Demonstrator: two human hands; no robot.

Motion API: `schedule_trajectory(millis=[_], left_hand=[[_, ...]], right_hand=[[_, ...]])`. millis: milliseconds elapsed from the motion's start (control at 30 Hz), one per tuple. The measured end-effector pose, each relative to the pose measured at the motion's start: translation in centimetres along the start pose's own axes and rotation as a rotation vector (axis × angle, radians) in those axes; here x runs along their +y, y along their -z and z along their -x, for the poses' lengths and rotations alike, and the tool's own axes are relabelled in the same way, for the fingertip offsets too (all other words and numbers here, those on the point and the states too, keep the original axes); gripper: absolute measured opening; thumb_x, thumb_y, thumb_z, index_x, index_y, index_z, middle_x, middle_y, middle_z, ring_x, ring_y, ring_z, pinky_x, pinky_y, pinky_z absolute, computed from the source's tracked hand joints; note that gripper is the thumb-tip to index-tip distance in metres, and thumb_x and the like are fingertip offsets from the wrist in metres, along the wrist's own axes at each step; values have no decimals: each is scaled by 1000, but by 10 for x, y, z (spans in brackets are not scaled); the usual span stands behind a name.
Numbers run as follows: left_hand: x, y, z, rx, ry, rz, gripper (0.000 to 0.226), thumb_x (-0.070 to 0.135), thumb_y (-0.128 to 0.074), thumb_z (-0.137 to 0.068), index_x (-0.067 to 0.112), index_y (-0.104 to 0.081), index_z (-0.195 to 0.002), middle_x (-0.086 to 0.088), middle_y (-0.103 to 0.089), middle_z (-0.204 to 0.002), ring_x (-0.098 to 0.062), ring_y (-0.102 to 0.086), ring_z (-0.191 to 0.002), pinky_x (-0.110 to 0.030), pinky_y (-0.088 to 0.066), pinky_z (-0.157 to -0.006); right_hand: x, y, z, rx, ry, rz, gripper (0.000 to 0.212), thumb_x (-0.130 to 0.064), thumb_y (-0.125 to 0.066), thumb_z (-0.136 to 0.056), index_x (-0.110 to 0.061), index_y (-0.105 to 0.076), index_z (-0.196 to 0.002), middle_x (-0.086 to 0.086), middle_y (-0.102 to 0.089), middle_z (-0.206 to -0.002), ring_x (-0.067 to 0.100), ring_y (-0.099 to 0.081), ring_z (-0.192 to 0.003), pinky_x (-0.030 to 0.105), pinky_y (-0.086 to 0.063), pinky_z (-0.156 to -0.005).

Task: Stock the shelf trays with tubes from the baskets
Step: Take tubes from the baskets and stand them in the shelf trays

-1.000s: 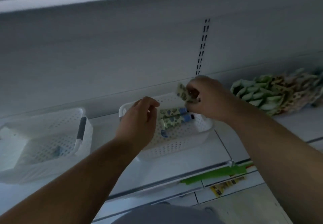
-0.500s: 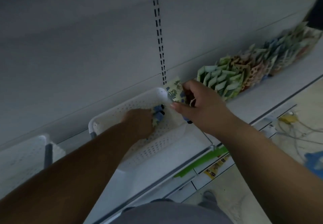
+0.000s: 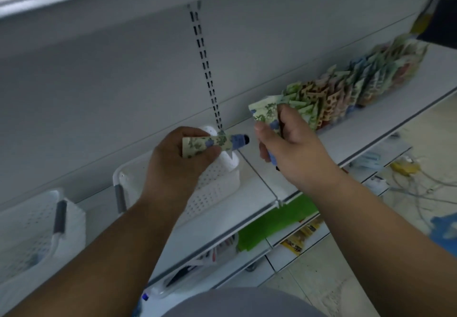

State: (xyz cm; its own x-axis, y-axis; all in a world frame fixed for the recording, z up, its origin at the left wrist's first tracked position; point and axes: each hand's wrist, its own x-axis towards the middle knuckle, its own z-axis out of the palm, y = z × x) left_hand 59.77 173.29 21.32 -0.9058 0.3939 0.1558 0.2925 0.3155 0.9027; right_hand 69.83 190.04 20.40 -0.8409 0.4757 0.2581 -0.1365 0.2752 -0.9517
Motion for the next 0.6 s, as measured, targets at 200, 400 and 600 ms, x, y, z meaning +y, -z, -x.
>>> schedule_trajectory(millis=[200,400,600], left_hand=[[31,-98,25,-167,-14,89,19,42,-75,-77,26,-68,-83,0,-68,-79,-16,-64,-72,-37,-51,-70],[84,-250,72,-399,-64,206,9,26,-62,-91,35,-62,-92,10,-71,-89,-11,-66,-87,-35,-52,-80],[134,-371,96,-563,-65,291,18,22,-56,-95,39,-56,-99,26,-68,-86,8,-63,-80,-10,-46,-65]], right_hand=[[2,94,39,102,-35,28,13,-32,-46,-99,-30,-51,-87,11,-52,-70,11,-50,-59,17,-42,-54],[14,246,80,276,-68,197,11,-28,-51,-98,-20,-58,-95,11,-57,-79,18,-55,-67,28,-47,-63],[27,381,82,376,-102,366,19,-38,-54,-95,-22,-62,-102,11,-65,-90,27,-60,-82,45,-52,-75]])
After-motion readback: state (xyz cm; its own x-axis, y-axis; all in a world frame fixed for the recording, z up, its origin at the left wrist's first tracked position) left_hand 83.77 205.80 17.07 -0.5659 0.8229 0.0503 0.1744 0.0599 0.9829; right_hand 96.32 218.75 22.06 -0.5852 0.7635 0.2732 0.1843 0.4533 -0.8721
